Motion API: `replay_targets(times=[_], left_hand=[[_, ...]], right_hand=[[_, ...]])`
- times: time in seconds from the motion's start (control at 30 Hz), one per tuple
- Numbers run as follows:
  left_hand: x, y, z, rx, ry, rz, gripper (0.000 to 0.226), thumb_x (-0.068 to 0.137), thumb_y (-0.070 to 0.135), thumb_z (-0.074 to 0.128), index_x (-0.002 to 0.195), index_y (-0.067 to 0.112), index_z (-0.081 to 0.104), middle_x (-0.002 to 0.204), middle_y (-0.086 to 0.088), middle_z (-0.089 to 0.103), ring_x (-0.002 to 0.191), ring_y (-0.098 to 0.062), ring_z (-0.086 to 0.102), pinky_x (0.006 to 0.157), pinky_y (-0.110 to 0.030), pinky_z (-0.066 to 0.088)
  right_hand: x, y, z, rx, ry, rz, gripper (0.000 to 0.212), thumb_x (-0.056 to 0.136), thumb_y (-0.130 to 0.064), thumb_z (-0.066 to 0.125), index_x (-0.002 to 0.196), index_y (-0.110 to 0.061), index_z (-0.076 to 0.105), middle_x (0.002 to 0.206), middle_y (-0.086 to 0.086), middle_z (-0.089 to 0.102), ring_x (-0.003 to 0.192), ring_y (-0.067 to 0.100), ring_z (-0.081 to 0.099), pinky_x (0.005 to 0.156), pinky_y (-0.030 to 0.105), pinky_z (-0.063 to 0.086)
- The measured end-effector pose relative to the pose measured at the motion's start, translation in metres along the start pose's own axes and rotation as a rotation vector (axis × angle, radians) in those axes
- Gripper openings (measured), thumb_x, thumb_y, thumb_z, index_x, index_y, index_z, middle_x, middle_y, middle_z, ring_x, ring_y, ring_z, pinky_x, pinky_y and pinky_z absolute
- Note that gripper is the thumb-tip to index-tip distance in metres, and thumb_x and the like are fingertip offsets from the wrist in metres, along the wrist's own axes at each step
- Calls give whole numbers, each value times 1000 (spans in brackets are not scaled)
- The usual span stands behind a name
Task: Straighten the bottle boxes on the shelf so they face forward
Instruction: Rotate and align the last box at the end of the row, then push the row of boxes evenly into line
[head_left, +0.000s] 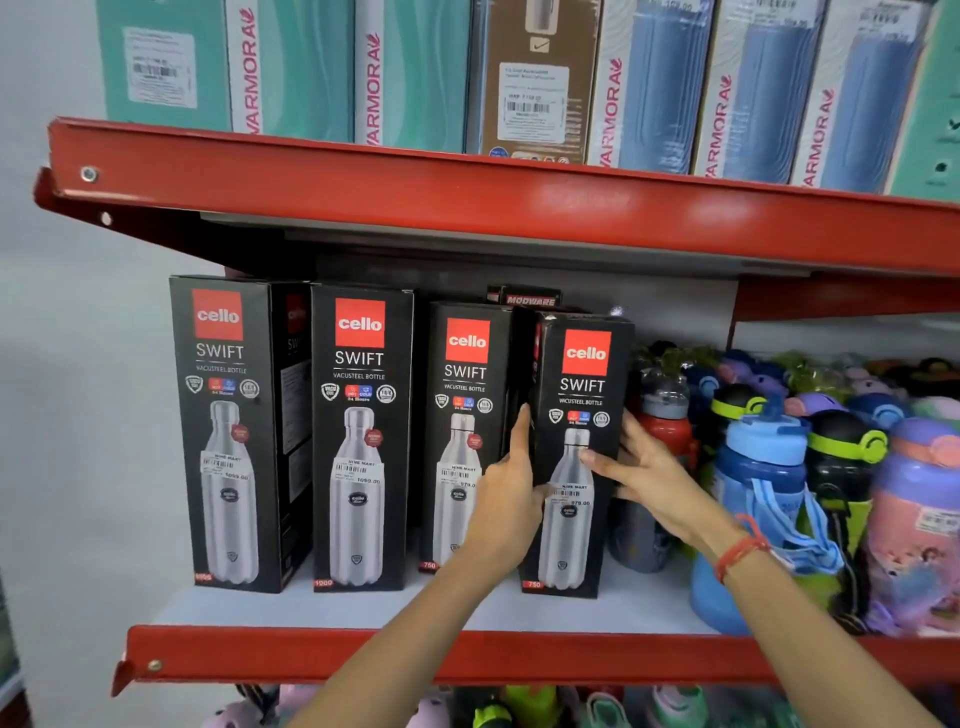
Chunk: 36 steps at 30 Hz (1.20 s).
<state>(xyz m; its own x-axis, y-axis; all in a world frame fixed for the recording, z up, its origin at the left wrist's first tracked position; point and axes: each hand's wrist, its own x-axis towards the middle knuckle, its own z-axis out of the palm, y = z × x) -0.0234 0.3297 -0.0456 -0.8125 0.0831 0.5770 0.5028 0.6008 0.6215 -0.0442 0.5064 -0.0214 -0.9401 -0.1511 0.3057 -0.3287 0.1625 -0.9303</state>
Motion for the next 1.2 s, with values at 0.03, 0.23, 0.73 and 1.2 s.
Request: replay_targets(times=[0.03,0.23,0.73,1.2], left_hand=[[-4,-2,-6,-71,8,18,84,89,9,61,151,25,6,117,-17,66,106,-29,64,88,-35,51],[-46,-40,-77,-189,322,233,32,91,9,60,121,20,60,116,5,68,105,0,63,88,-30,55],[-89,-169,-210,-275,229,-405,77,81,76,8,149,40,-2,161,9,9,146,-21,20,115,-36,18],[-153,-155,-235,-273,135,-252,53,77,80,13,130,74,9,123,23,51,97,0,59,96,-35,49]], right_hand=[[-2,0,3,-33,42,-38,85,83,-5,71,150,-34,28,139,-7,55,129,14,52,101,42,47],[-16,-12,64,-460,853,-255,65,76,-11,75,136,-14,50,133,20,51,124,35,41,107,49,32],[-40,-29,331,-31,-218,162,69,96,-58,34,153,-41,0,162,-5,21,147,23,27,116,41,24],[-91,-31,328,-186,-166,50,76,80,-80,27,141,-62,-14,160,-15,22,146,19,29,117,41,23]])
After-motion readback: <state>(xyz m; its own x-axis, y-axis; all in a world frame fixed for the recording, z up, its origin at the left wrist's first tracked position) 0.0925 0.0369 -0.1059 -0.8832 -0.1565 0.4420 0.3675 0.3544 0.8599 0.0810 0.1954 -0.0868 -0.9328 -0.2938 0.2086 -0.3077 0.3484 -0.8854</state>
